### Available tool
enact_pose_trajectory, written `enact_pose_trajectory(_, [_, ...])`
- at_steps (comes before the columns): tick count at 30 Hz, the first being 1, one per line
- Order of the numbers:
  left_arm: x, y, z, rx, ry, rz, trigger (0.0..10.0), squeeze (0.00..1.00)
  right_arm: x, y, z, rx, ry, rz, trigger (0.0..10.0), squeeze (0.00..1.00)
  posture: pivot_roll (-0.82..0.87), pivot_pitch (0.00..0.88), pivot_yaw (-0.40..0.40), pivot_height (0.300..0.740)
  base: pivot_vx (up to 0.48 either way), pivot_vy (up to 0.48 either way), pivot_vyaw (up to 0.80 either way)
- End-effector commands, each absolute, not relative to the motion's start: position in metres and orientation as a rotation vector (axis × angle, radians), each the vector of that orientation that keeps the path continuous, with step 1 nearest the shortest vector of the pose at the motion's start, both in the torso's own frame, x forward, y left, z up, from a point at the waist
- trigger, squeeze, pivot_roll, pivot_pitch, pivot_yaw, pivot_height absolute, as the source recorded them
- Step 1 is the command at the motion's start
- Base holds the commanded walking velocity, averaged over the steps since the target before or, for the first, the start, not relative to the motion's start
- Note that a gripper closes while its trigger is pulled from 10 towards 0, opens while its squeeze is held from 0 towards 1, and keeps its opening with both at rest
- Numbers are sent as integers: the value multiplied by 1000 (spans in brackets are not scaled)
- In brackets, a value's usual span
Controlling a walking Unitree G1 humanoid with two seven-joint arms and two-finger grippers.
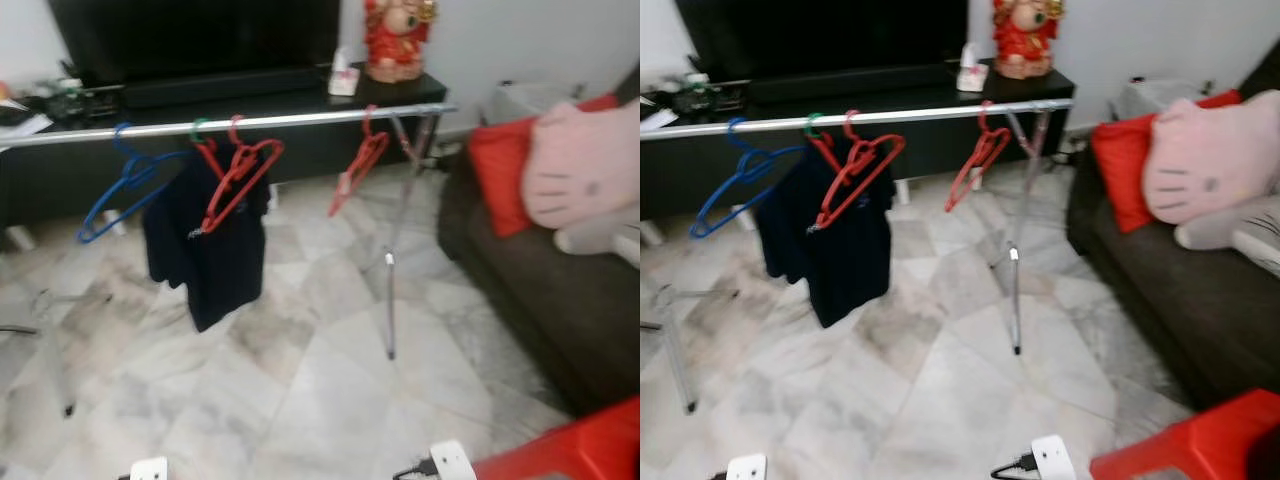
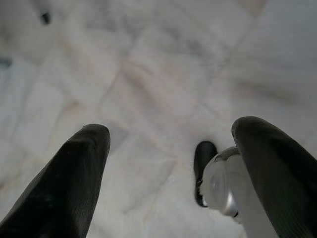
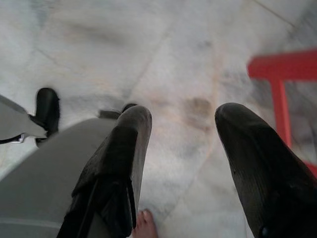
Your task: Hang hanger
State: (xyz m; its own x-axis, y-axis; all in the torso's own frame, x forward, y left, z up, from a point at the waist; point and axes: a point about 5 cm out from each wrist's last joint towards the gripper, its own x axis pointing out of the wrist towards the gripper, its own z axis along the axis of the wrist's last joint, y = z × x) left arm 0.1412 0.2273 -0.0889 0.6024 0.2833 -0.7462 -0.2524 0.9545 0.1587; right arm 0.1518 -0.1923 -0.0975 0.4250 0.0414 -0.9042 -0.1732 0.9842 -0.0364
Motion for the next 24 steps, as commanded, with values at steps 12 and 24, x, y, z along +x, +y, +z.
enact_pose_trajectory(12, [137, 228, -91, 56, 895, 314, 10000, 0, 147, -192, -99, -137, 1140, 141, 10000, 0, -130, 0, 14, 740, 0, -234, -781])
enact_pose_trajectory(24, [136, 224, -92, 95, 903, 261, 10000, 0, 145, -192, -100, -135, 1143, 132, 10000, 0, -145, 0, 26, 740, 0, -133, -781])
